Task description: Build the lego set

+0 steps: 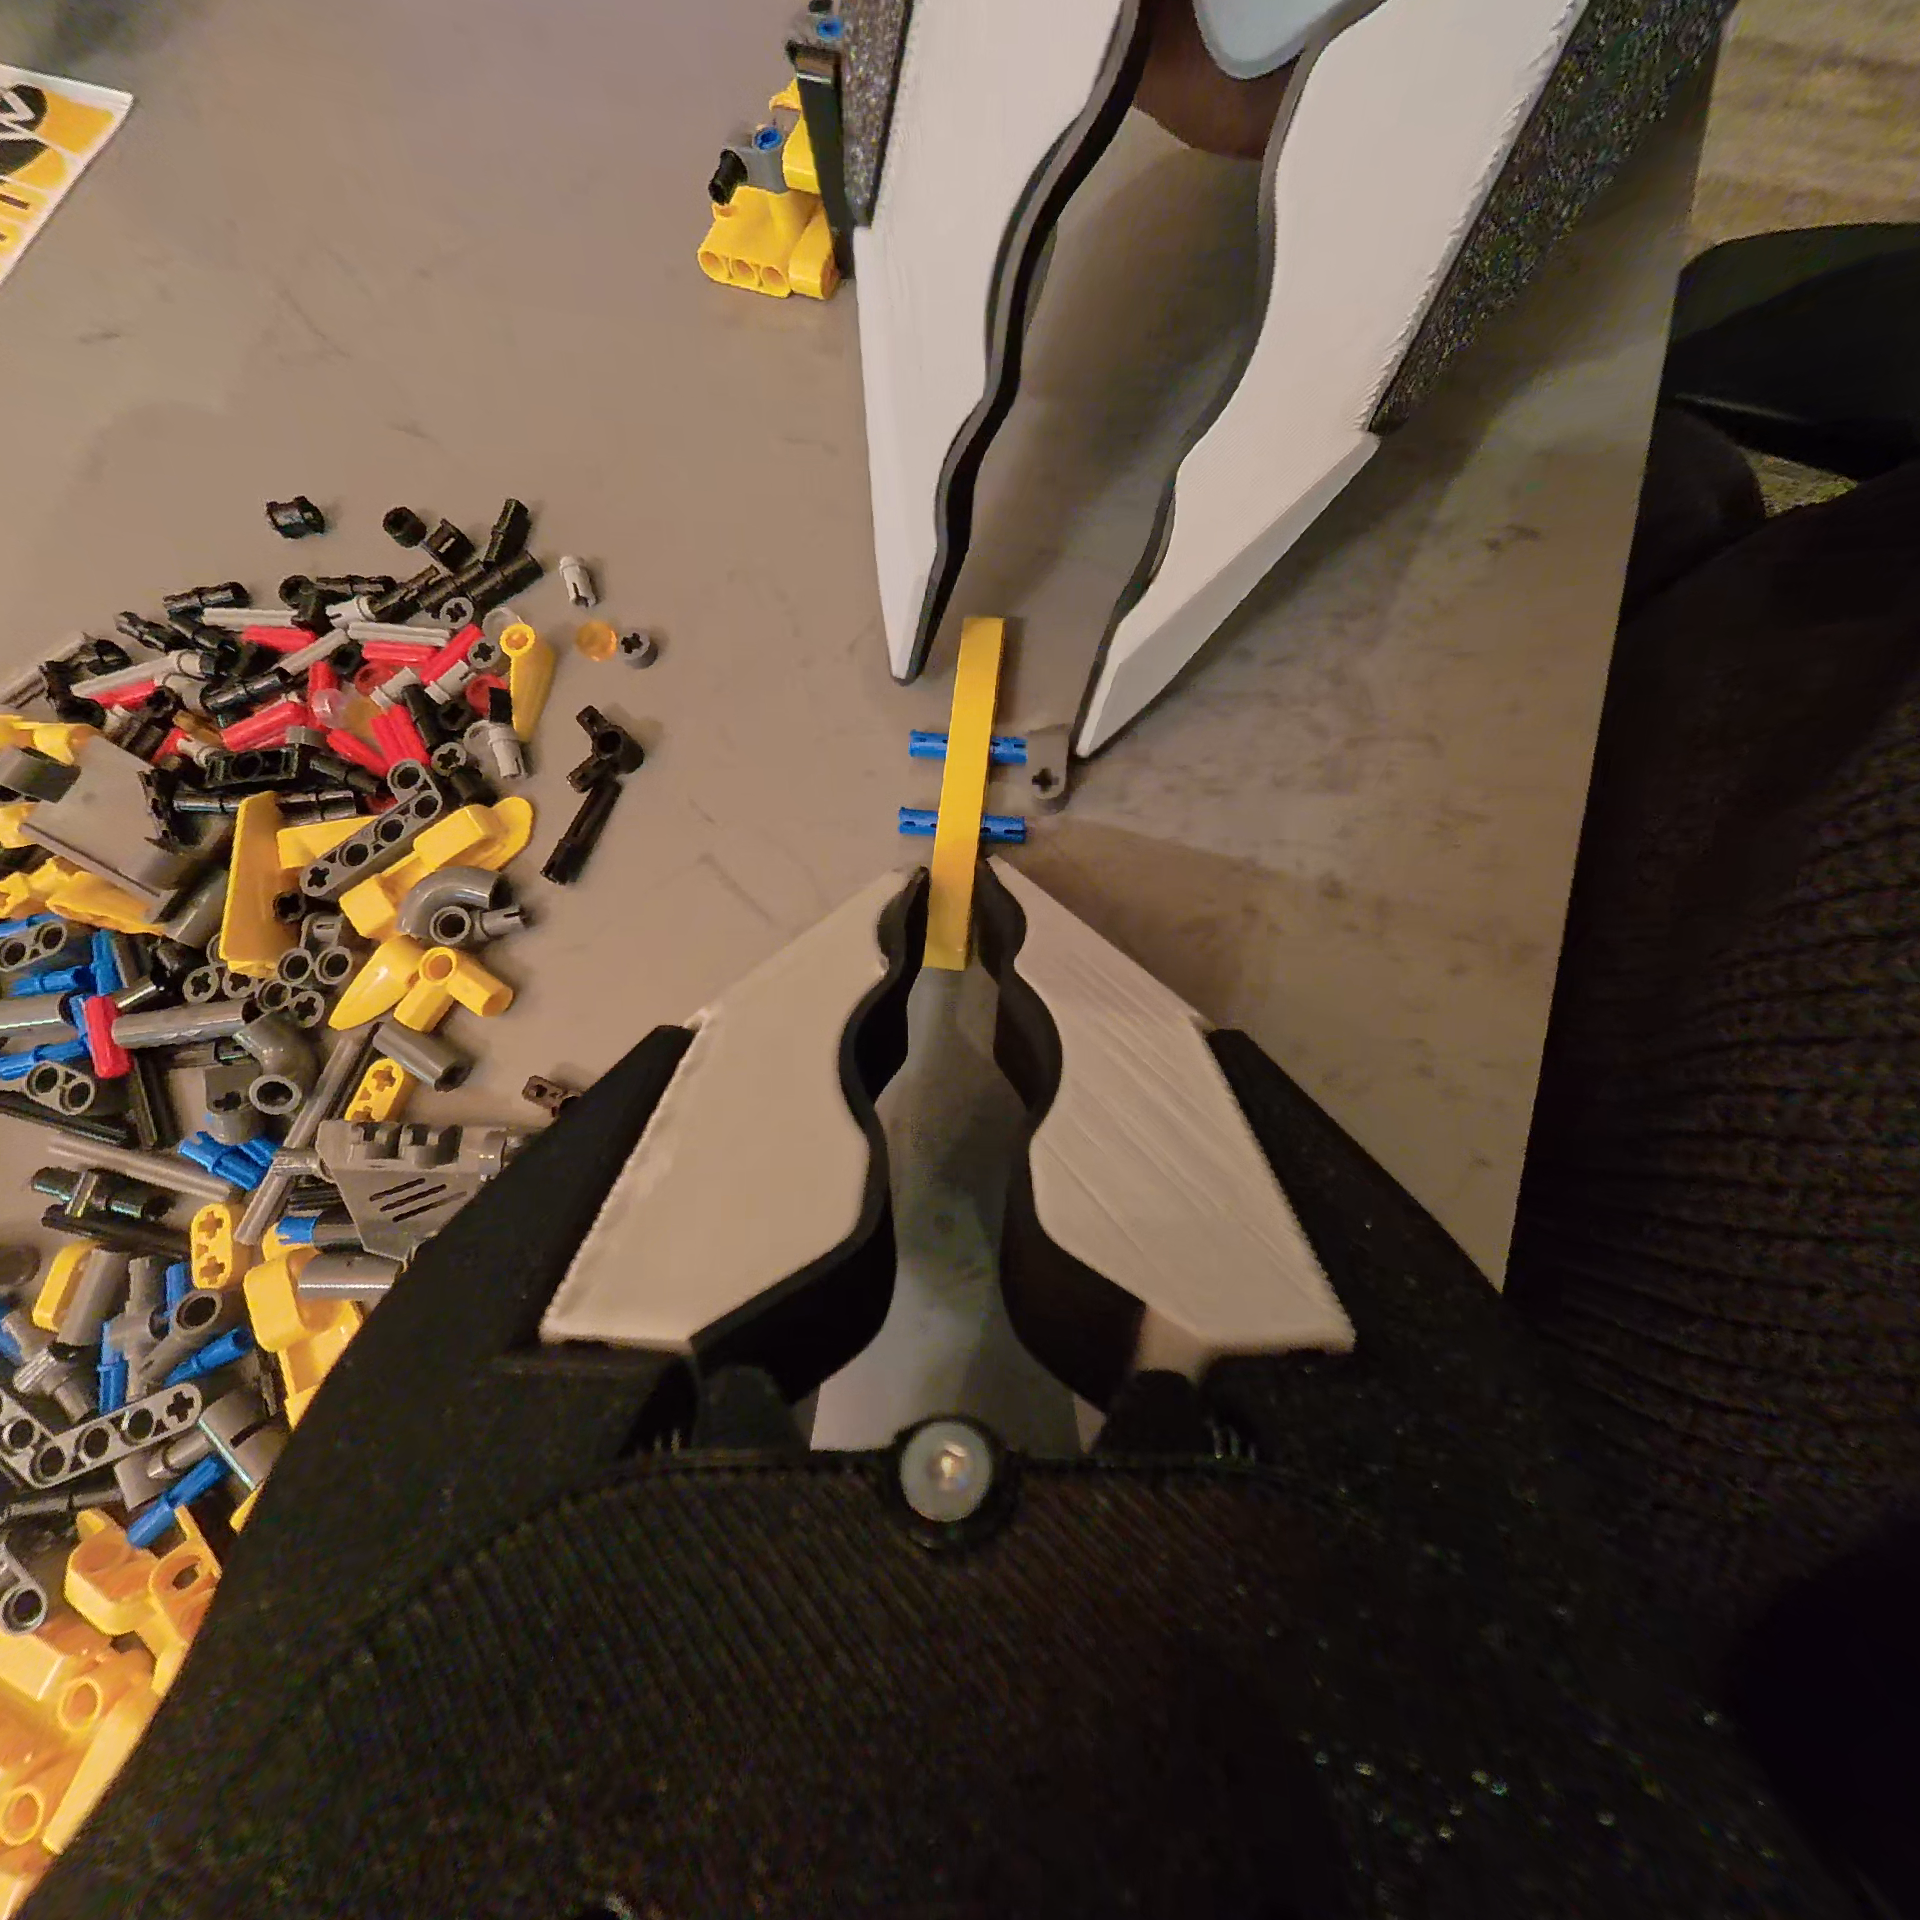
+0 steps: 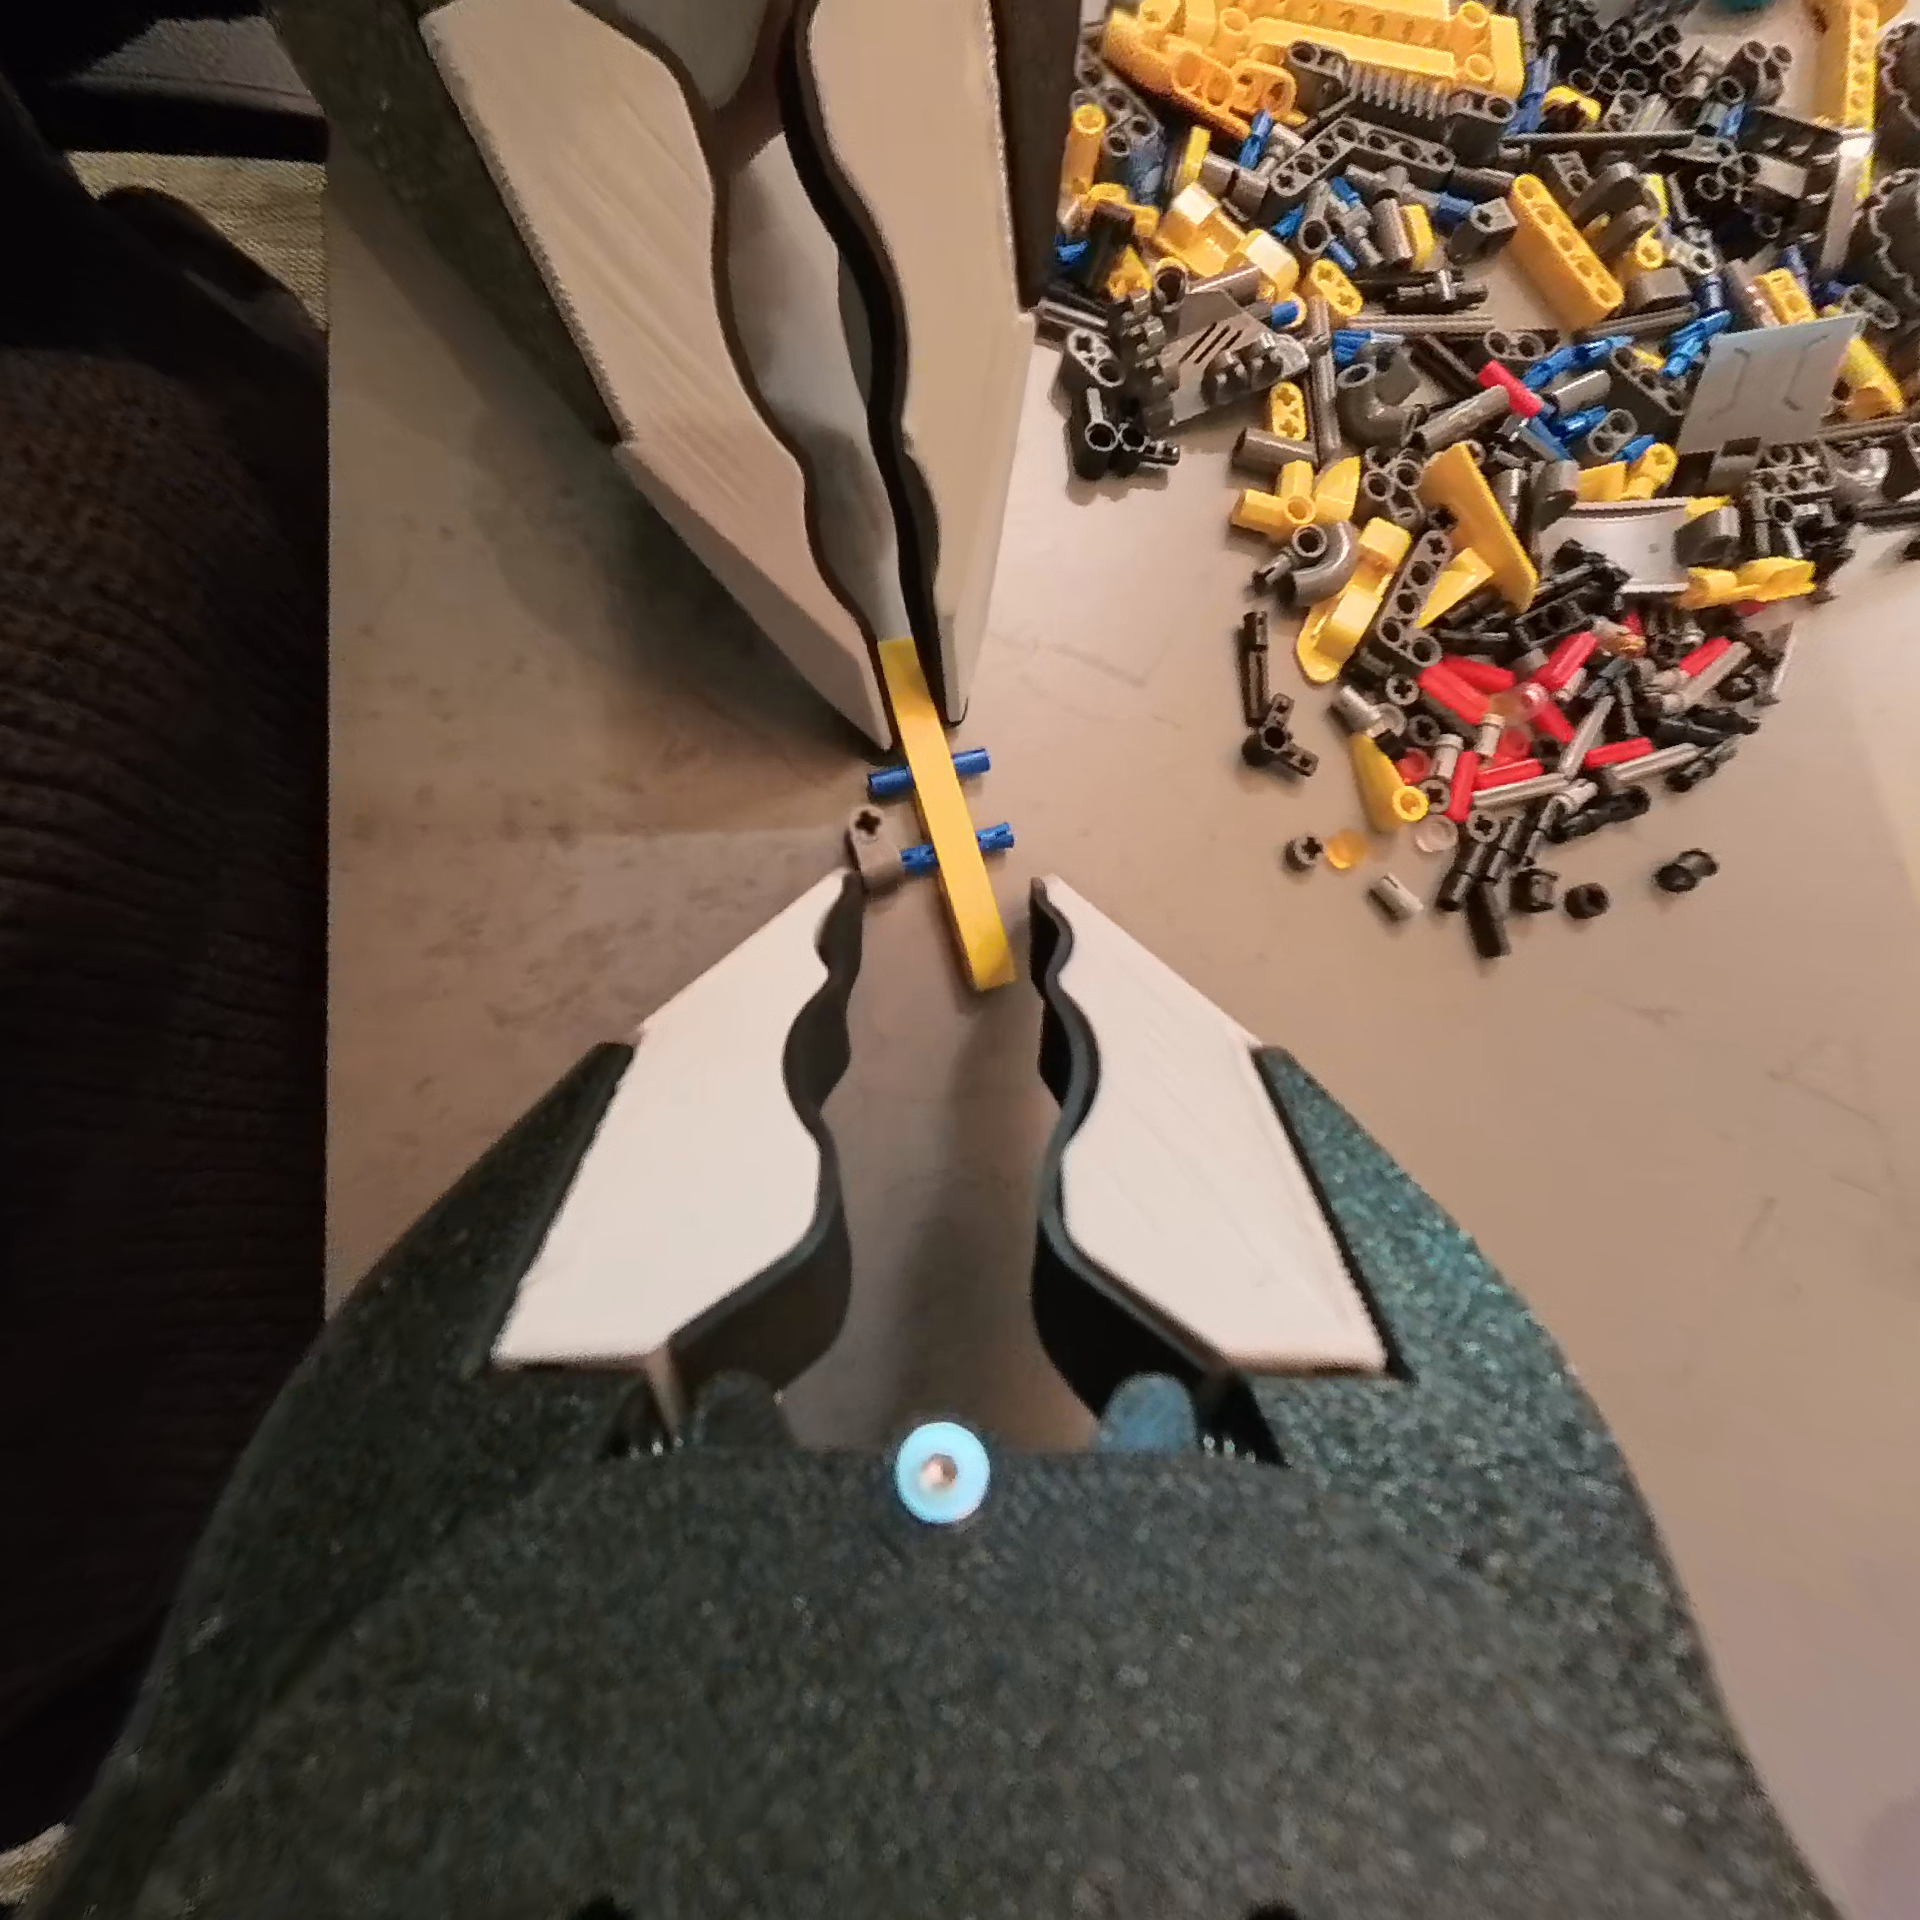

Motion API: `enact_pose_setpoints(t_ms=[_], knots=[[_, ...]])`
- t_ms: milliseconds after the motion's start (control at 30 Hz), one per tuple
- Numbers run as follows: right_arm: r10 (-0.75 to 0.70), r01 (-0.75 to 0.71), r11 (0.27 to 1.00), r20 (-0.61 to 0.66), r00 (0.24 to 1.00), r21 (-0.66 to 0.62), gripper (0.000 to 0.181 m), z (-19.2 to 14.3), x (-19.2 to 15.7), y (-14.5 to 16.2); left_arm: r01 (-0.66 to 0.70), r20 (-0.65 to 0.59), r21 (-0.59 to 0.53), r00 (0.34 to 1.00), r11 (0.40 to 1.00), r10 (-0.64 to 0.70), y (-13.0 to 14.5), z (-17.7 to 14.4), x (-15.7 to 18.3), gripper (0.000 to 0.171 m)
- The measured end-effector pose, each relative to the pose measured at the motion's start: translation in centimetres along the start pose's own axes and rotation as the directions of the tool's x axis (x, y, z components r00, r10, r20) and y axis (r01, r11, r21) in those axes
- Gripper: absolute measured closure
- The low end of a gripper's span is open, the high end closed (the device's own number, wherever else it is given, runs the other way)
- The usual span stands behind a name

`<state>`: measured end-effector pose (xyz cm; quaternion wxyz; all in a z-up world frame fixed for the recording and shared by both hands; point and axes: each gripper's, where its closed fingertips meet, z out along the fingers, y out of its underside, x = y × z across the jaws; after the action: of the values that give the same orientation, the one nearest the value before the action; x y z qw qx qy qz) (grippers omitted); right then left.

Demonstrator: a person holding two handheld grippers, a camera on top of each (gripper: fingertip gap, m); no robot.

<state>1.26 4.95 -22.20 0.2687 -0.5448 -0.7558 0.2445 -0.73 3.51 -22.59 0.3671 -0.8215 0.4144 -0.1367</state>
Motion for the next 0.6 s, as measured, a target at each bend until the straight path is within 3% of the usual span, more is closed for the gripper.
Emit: enact_pose_setpoints(t_ms=[433,600], knots=[[-0.007,0.004,1.000,0.100,0.995,0.025,0.160,0.02,-0.33,-0.03,0.008,-0.018,0.001,1.000,1.000,-0.008,0.02,0.00,0.03,0.165],[0.001,-0.003,1.000,0.076,0.997,0.021,0.158,0.11,-0.27,-0.09,0.005,-0.014,0.001,1.000,1.000,-0.005,0.01,0.01,0.01,0.165]])
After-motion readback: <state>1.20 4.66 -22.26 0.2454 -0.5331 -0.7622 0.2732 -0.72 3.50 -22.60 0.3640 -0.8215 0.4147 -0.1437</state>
